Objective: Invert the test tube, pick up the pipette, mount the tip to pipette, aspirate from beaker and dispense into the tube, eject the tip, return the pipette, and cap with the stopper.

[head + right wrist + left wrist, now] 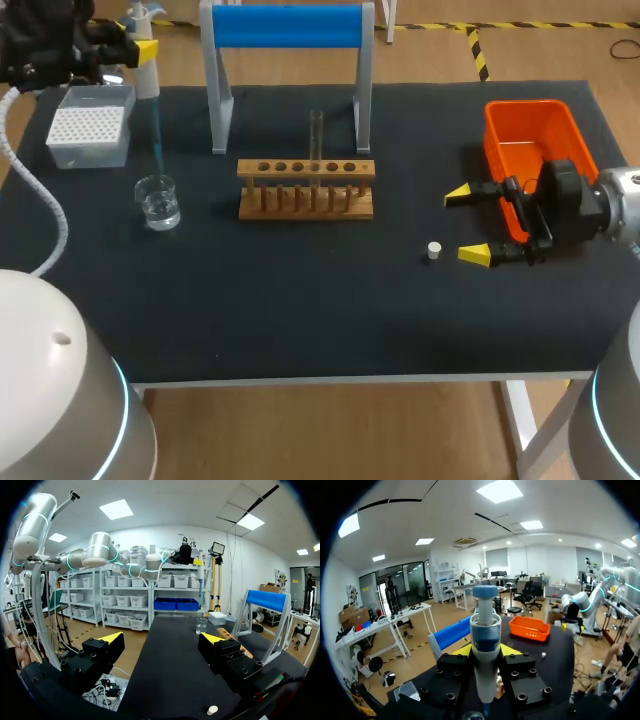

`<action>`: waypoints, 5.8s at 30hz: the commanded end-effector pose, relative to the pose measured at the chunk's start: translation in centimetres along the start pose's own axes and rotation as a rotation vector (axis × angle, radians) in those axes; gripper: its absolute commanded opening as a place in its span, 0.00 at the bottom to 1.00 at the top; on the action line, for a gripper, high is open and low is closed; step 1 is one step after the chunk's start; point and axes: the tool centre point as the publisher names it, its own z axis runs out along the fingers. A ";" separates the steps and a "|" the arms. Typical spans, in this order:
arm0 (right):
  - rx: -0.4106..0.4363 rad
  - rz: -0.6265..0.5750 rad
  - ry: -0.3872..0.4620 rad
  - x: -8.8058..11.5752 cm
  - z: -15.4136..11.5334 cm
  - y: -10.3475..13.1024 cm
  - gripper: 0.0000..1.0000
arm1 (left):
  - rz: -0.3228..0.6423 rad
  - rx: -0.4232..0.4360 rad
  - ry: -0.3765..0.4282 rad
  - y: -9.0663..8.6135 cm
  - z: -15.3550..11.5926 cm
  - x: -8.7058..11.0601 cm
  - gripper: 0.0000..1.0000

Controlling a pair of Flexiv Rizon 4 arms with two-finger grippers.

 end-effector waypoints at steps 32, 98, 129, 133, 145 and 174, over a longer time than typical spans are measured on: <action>0.003 0.000 -0.001 0.1 -0.1 0.1 1.00 | 0.018 0.081 -0.044 3.2 -1.1 -1.8 0.00; 0.111 0.023 0.005 -1.9 21.0 1.0 1.00 | 0.024 0.085 -0.039 3.4 -1.1 -1.9 0.00; 0.276 -0.008 -0.292 -7.8 29.6 -1.5 1.00 | 0.024 0.085 -0.039 3.4 -1.1 -1.9 0.00; 0.285 -0.021 -0.321 -9.0 29.8 -1.9 1.00 | 0.024 0.085 -0.039 3.4 -1.1 -1.9 0.00; 0.296 -0.030 -0.354 -11.4 31.4 -2.9 1.00 | 0.024 0.085 -0.039 3.4 -1.1 -1.9 0.00; 0.316 0.033 -0.393 -14.3 32.6 -5.6 1.00 | 0.024 0.085 -0.039 3.4 -1.1 -1.9 0.00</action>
